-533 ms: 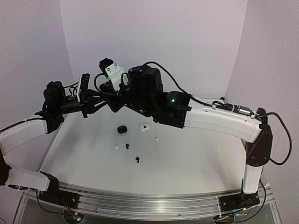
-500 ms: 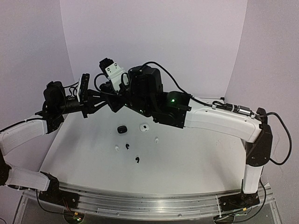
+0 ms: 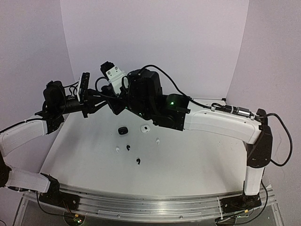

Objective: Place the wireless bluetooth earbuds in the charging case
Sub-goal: Insert the left earbud into the left side groove of the charging case.

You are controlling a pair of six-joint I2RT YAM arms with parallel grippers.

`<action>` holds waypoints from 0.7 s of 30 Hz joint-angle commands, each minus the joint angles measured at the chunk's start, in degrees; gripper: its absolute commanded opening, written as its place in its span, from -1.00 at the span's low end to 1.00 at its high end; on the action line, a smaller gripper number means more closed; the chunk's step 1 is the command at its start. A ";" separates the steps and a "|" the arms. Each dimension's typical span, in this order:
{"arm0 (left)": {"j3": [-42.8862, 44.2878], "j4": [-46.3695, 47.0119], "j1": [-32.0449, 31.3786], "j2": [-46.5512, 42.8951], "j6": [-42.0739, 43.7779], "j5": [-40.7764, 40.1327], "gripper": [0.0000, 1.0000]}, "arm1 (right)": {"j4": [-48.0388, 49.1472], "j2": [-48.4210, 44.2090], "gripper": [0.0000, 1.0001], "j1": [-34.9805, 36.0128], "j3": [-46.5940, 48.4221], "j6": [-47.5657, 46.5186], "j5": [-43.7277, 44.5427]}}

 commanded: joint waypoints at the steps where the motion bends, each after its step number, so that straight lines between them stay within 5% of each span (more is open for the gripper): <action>1: 3.20 2.27 -0.30 -1.12 -0.80 -0.03 -1.00 | 1.31 1.06 -1.00 -0.10 -0.06 -0.91 1.59; 21: 4.73 0.28 -0.71 -0.90 -3.09 -1.17 -1.00 | -3.06 4.87 -1.00 -0.10 2.96 -2.74 4.46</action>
